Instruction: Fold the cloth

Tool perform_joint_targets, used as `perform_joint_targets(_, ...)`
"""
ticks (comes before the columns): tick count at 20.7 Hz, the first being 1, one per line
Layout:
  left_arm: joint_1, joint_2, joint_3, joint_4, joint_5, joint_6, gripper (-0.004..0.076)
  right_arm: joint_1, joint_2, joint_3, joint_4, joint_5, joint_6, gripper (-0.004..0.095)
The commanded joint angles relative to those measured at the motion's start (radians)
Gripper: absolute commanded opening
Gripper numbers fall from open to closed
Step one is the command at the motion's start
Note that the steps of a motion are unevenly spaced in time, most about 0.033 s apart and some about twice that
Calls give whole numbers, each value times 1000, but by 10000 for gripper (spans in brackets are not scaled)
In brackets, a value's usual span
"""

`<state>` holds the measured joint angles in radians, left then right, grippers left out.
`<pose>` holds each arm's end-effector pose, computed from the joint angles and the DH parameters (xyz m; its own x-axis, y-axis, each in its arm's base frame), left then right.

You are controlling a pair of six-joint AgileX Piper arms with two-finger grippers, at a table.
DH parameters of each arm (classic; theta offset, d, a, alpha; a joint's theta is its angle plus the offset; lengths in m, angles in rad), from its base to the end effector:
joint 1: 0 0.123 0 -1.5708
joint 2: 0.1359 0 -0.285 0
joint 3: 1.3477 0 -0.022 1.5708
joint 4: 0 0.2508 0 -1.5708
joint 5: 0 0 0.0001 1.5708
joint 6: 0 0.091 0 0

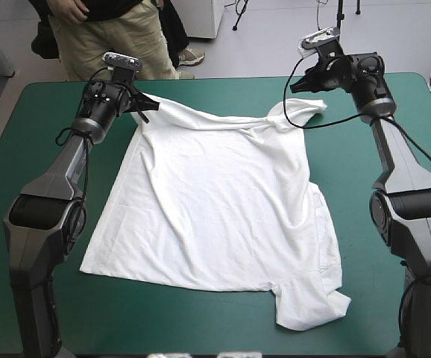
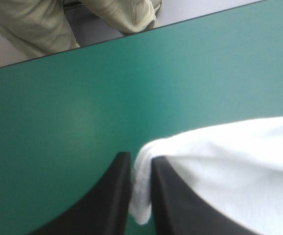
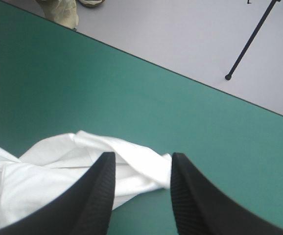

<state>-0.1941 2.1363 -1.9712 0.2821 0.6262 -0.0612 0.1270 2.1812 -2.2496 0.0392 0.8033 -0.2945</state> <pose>0.4985 -0.0828 0.2863 -0.6008 0.2877 -0.7459 0.1701 0.9576 0.2323 0.5059 0.0672 0.3379 -0.5376 -0.3348 -0.7739 -0.3016 0.9334 -0.1943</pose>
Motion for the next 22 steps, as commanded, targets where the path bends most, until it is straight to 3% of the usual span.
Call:
perform_joint_targets(1,3,-43,-30,-14,-113,-12,384,-22,-77,-40,-2,-96,-9,401)
perform_joint_targets(3,3,-41,-36,-14,-143,-19,586,-34,-100,-53,-2,-69,-7,401)
perform_joint_targets(4,3,-43,-53,-12,-141,-19,603,-34,-112,-58,-2,-48,-7,401)
perform_joint_targets(8,3,-69,-216,-78,22,-15,577,-35,-207,-58,-9,96,-20,401)
perform_joint_targets(11,3,-164,-242,-203,210,124,529,-35,-292,-49,3,262,-19,401)
perform_joint_targets(15,3,-296,-236,-358,420,219,484,-35,-445,46,134,386,-39,401)
perform_joint_targets(18,3,-385,-236,-443,565,259,484,-33,-599,263,181,425,-43,401)
perform_joint_targets(22,3,-463,-232,-460,666,270,484,-33,-774,550,204,388,-30,401)
